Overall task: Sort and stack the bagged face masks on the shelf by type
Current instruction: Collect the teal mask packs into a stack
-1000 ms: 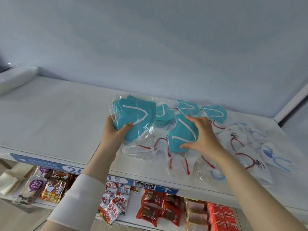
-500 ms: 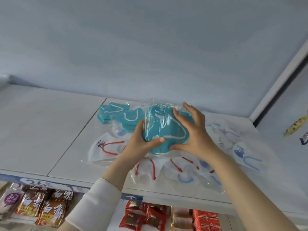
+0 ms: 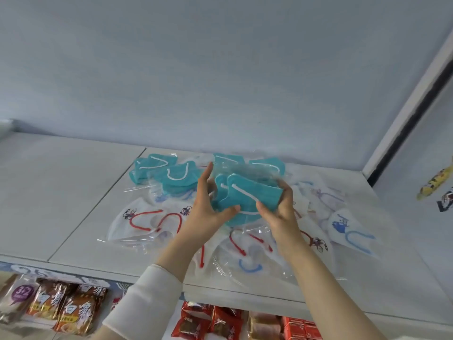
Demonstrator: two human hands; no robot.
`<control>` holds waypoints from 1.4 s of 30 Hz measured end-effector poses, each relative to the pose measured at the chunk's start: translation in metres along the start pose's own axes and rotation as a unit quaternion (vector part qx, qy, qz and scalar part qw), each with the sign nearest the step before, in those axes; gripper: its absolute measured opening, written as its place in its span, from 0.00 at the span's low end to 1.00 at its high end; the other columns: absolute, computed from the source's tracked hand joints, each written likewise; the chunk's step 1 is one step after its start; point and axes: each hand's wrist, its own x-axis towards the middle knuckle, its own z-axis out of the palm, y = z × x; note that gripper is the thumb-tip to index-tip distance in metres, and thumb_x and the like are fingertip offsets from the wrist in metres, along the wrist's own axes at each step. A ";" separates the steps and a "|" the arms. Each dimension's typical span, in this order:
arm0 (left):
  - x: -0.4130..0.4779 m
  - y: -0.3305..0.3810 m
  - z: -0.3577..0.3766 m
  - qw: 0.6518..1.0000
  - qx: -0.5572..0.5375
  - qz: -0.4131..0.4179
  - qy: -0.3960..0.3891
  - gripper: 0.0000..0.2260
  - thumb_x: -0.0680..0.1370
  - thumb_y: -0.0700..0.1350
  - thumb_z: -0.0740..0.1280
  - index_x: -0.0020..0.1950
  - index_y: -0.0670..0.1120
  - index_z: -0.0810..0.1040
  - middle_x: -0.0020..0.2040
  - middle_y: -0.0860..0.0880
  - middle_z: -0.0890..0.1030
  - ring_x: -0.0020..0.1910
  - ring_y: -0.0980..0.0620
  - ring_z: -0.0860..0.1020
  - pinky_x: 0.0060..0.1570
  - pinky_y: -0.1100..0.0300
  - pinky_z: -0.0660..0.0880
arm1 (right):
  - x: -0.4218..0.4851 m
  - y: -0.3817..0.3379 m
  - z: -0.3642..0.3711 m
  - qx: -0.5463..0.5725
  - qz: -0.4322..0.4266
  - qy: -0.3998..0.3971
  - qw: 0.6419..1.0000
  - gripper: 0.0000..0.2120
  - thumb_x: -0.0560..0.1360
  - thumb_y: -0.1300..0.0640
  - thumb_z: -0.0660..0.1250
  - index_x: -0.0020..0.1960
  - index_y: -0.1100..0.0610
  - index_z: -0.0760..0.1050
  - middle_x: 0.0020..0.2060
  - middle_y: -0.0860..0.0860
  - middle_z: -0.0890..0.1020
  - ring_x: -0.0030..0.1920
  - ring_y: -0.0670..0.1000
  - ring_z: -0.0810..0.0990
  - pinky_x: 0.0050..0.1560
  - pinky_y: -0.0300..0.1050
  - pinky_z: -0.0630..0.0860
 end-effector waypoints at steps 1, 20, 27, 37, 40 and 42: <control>-0.002 -0.001 0.003 1.000 -0.013 -0.009 0.000 0.42 0.70 0.40 0.73 0.73 0.61 0.51 0.67 0.48 0.71 0.67 0.51 0.72 0.65 0.56 0.72 | 0.000 0.002 0.004 0.002 0.002 -0.004 1.000 0.27 0.75 0.71 0.62 0.66 0.50 0.57 0.59 0.47 0.73 0.57 0.43 0.76 0.54 0.33 0.76; 0.001 -0.001 0.017 0.998 -0.059 0.003 0.035 0.24 0.77 0.37 0.65 0.70 0.40 0.60 0.61 0.48 0.75 0.61 0.57 0.75 0.58 0.68 0.74 | 0.002 0.013 0.003 -0.024 0.000 -0.037 0.999 0.31 0.73 0.63 0.68 0.69 0.56 0.55 0.59 0.50 0.74 0.54 0.39 0.78 0.50 0.32 0.75; 0.005 -0.006 0.012 0.999 -0.046 -0.015 0.010 0.15 0.77 0.37 0.65 0.61 0.46 0.67 0.54 0.54 0.77 0.55 0.64 0.77 0.52 0.69 0.76 | 0.008 0.011 0.007 -0.066 0.007 -0.006 0.998 0.24 0.74 0.62 0.67 0.64 0.54 0.58 0.54 0.43 0.74 0.53 0.38 0.77 0.49 0.29 0.75; 0.049 0.052 -0.064 0.981 -0.135 -0.055 0.131 0.10 0.76 0.45 0.69 0.54 0.49 0.72 0.50 0.49 0.81 0.49 0.50 0.81 0.48 0.56 0.79 | 0.052 -0.045 0.055 -0.013 0.043 -0.088 0.995 0.15 0.70 0.53 0.72 0.56 0.51 0.75 0.56 0.51 0.81 0.56 0.50 0.80 0.58 0.48 0.76; 0.047 0.048 -0.107 0.976 -0.139 -0.093 0.137 0.17 0.74 0.45 0.70 0.61 0.45 0.71 0.53 0.47 0.81 0.48 0.50 0.81 0.47 0.56 0.79 | 0.058 -0.041 0.102 0.023 0.072 -0.070 0.995 0.06 0.73 0.59 0.69 0.50 0.53 0.78 0.50 0.53 0.84 0.52 0.54 0.82 0.59 0.53 0.76; 0.043 0.042 -0.145 0.974 -0.145 -0.113 0.129 0.24 0.72 0.48 0.73 0.64 0.44 0.71 0.56 0.45 0.81 0.51 0.47 0.81 0.52 0.53 0.79 | 0.060 -0.036 0.140 0.030 0.085 -0.067 0.994 0.05 0.73 0.60 0.68 0.49 0.55 0.79 0.49 0.54 0.84 0.52 0.55 0.82 0.60 0.55 0.76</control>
